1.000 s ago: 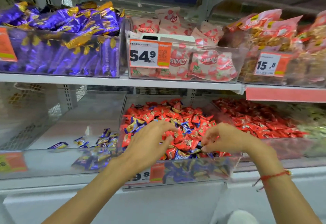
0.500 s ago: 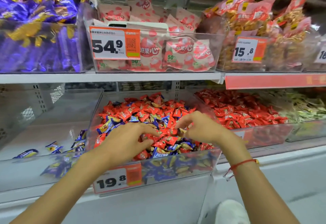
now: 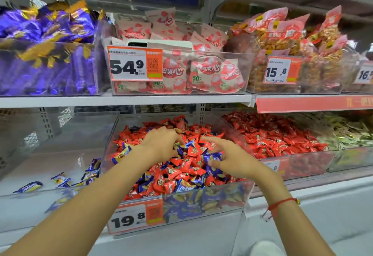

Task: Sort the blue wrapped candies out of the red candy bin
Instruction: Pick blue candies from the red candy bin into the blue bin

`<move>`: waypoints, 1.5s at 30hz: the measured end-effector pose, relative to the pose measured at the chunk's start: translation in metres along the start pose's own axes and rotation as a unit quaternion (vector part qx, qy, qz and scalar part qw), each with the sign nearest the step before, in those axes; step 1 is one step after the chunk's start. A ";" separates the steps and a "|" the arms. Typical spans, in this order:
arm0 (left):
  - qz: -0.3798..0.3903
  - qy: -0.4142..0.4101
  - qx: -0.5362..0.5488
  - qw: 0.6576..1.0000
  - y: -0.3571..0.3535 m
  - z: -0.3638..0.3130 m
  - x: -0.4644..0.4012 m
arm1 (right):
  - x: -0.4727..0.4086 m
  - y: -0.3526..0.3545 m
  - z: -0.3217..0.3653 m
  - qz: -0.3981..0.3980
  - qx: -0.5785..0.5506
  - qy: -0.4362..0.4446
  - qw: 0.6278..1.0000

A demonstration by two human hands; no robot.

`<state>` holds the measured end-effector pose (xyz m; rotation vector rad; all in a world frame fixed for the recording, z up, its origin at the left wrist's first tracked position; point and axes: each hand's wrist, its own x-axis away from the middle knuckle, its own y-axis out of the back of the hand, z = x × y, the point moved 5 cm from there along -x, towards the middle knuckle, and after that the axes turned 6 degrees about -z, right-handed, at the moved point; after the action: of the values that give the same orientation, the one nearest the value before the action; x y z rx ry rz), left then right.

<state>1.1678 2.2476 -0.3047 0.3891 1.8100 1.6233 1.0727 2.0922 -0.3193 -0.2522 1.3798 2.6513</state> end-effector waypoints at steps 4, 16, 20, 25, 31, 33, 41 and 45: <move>-0.022 -0.027 -0.017 0.999 0.001 -0.004 -0.002 | 0.000 0.011 -0.003 -0.053 -0.103 -0.028 0.993; -0.093 -0.105 -0.009 0.990 0.010 0.005 0.028 | -0.045 0.016 0.012 -0.140 -0.091 -0.020 0.986; -0.120 -0.041 0.102 0.987 0.018 0.015 0.042 | -0.052 0.005 0.017 -0.075 -0.079 -0.024 0.994; -0.226 0.039 0.176 0.957 0.041 0.022 0.071 | -0.038 -0.017 0.017 -0.037 0.001 0.004 0.999; -0.345 0.107 0.228 0.904 0.047 0.059 0.137 | -0.031 -0.025 0.024 -0.042 0.010 0.041 0.998; -0.376 0.146 0.247 0.881 0.047 0.076 0.152 | -0.034 -0.029 0.030 -0.040 0.033 0.040 0.998; -0.410 0.263 0.280 0.827 0.040 0.121 0.173 | -0.036 -0.011 0.060 -0.241 -0.059 0.026 0.968; -0.400 0.280 0.279 0.827 0.050 0.138 0.173 | -0.035 -0.027 0.114 -0.234 -0.219 0.088 0.943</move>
<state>1.1195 2.4689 -0.3056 -0.6267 2.4002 0.6128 1.1026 2.1995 -0.2694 -0.7750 0.6266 2.5188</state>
